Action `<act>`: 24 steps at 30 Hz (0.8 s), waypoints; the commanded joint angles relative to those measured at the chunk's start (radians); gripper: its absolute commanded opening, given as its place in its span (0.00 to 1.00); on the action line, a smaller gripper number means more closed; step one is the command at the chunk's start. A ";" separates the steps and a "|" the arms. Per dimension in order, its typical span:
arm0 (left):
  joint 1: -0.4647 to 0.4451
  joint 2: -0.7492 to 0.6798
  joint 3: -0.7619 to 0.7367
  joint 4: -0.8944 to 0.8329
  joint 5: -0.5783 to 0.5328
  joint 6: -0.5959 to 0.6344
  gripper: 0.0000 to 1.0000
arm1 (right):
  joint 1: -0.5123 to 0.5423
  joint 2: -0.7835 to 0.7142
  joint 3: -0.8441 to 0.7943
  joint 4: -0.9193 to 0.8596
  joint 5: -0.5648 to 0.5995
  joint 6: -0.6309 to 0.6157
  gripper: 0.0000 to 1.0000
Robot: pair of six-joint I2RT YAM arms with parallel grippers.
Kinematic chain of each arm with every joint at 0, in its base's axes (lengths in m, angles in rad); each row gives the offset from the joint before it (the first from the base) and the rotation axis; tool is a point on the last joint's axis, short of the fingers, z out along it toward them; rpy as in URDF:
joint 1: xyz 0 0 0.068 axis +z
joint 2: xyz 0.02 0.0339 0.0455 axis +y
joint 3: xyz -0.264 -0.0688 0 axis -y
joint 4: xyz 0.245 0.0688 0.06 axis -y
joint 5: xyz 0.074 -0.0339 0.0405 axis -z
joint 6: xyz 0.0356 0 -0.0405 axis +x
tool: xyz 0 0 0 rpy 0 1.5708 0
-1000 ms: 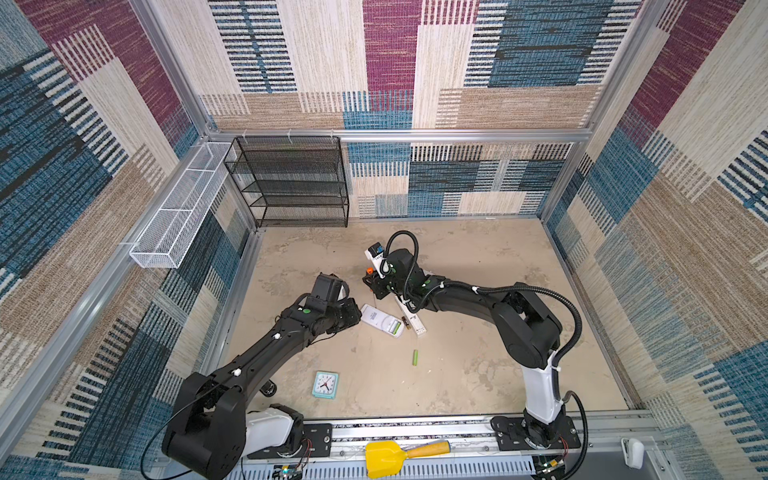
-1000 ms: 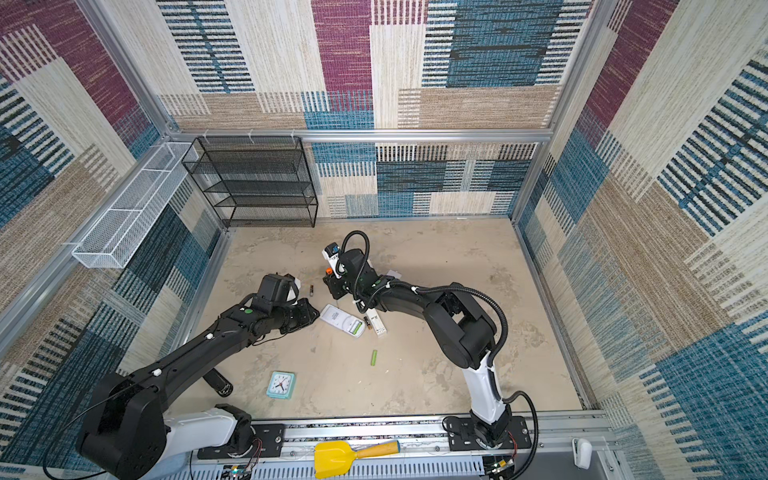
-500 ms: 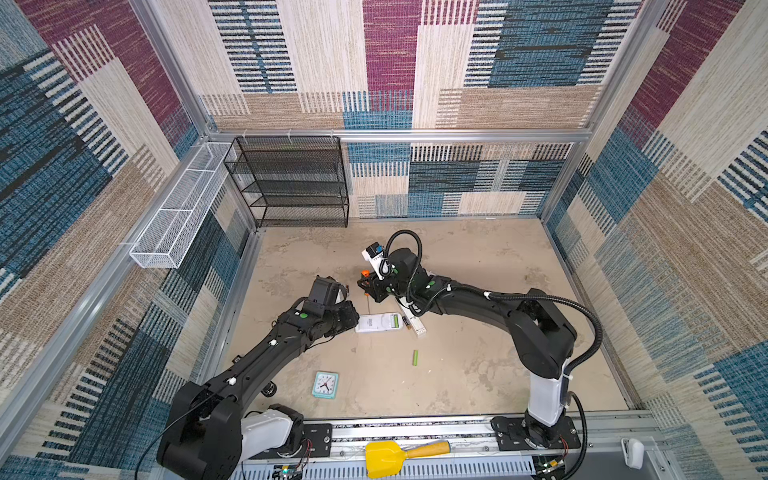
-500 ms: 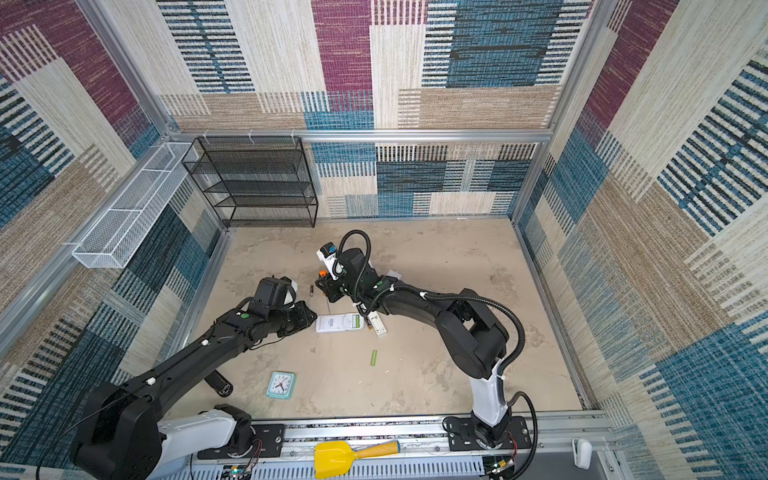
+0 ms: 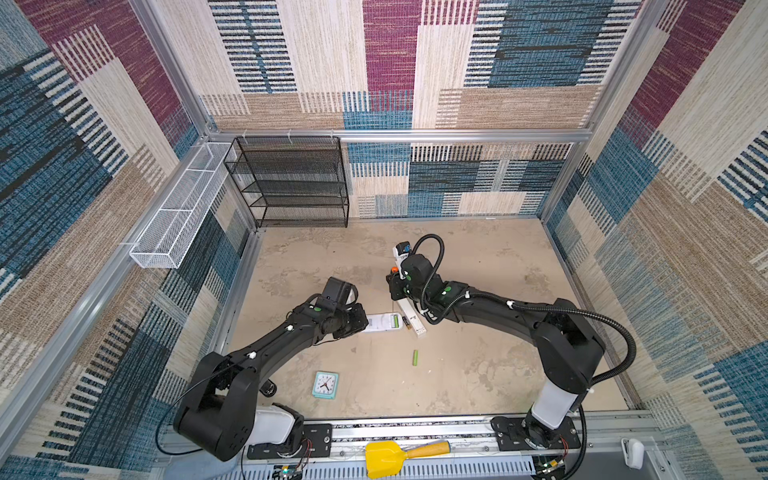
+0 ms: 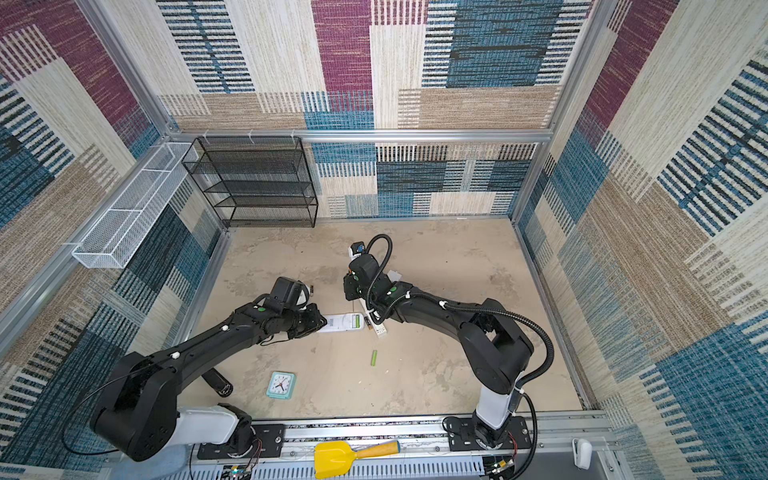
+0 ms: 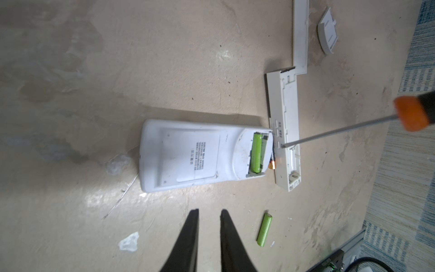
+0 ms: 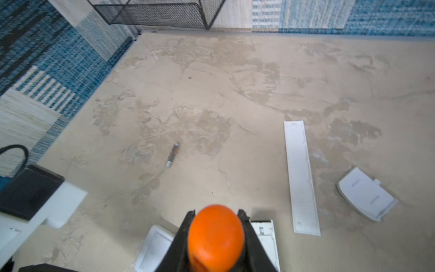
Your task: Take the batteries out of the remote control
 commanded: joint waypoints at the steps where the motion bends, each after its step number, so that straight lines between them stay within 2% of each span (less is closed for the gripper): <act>1: -0.008 0.045 0.035 0.054 0.033 0.007 0.21 | 0.008 0.005 -0.008 -0.018 0.068 0.072 0.00; 11: -0.036 0.142 0.064 0.091 0.044 -0.006 0.21 | 0.023 0.040 -0.007 -0.037 0.102 0.095 0.00; 20: -0.059 0.173 0.047 0.106 0.040 -0.036 0.21 | 0.069 0.068 0.011 -0.061 0.221 0.055 0.00; 24: -0.073 0.175 0.023 0.126 0.033 -0.067 0.20 | 0.070 0.058 -0.033 -0.009 0.195 0.085 0.00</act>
